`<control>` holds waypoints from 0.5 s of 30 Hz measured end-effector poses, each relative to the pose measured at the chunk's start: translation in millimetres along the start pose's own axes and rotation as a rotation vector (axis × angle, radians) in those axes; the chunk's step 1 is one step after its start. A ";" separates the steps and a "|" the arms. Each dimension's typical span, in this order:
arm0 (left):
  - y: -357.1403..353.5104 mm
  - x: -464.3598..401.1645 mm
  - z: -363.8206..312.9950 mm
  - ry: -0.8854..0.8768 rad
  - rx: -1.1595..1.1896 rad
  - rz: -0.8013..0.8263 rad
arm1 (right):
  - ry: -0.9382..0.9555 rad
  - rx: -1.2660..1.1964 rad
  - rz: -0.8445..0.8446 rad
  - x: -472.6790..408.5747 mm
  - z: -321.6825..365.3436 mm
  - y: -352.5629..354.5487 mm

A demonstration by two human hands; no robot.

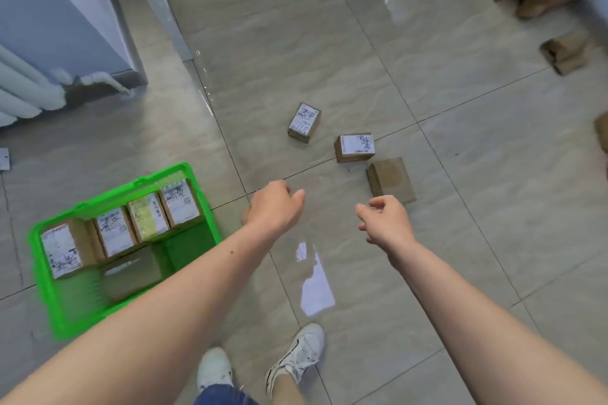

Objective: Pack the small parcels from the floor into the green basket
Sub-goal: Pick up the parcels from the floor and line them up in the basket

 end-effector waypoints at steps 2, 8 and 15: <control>-17.9 -9.3 -31.9 -0.007 -0.018 0.021 | -0.021 -0.002 -0.024 -20.5 -5.3 31.9; -53.6 -50.5 -119.2 -0.045 -0.059 0.055 | -0.062 -0.023 -0.071 -84.3 -3.7 98.6; -102.6 -111.5 -206.4 -0.118 -0.130 0.106 | -0.174 -0.056 -0.101 -167.9 -15.7 144.9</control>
Point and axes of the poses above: each hand's wrist, its own x-axis away from the middle knuckle, its own y-axis out of the back of the hand, z = x × y, the point moved 8 cm from there along -x, towards the middle knuckle, and after that the axes turned 5 degrees about x, right-handed, at the moved point
